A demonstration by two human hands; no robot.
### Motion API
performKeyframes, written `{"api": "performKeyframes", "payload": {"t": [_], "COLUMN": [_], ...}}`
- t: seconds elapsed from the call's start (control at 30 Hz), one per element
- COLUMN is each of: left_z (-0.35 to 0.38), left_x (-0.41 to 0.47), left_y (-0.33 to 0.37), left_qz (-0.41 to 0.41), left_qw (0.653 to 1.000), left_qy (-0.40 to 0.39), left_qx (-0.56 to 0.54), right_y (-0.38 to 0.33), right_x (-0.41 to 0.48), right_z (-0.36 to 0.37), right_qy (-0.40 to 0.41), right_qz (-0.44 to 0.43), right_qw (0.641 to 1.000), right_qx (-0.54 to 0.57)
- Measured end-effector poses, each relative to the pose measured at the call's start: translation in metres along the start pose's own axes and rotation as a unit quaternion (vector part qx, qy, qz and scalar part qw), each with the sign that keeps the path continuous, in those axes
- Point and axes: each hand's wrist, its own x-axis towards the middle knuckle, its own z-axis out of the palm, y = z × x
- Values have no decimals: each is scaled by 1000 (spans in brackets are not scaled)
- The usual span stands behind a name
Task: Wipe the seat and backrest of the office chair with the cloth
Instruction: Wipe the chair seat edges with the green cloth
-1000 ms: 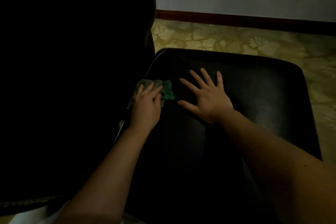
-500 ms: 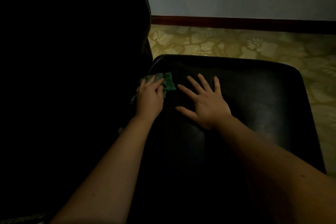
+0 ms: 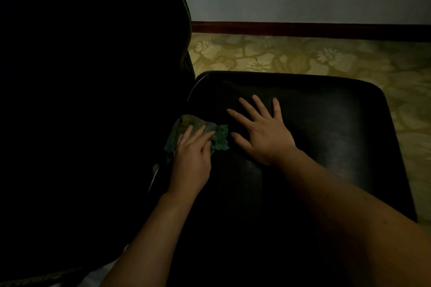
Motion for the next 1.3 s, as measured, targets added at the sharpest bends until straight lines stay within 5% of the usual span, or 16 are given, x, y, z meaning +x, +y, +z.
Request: {"api": "performKeyframes", "payload": {"t": [0.23,0.37,0.47,0.67,1.3], "left_z": [-14,-23,-10,-3,-1], "left_x": [-11,-10,-8,11,60], "left_y": [3,17,20,11,9], "left_qz": [0,-28,-118,-103,-109], "left_qw": [999,997,991,977,980], "left_qy": [-32,67,-12,-106,-123], "left_qx": [-18,-10,66,154,115], "right_y": [1,0,0,0,-1], "right_x": [0,0,0,1,1], "right_z": [0,0,1,1,2], "right_qy": [3,5,3,3,5], "right_qz": [-3,3,5,9,12], "right_qw": [1000,1000,1000,1000,1000], "right_qx": [16,16,8,3,-10]}}
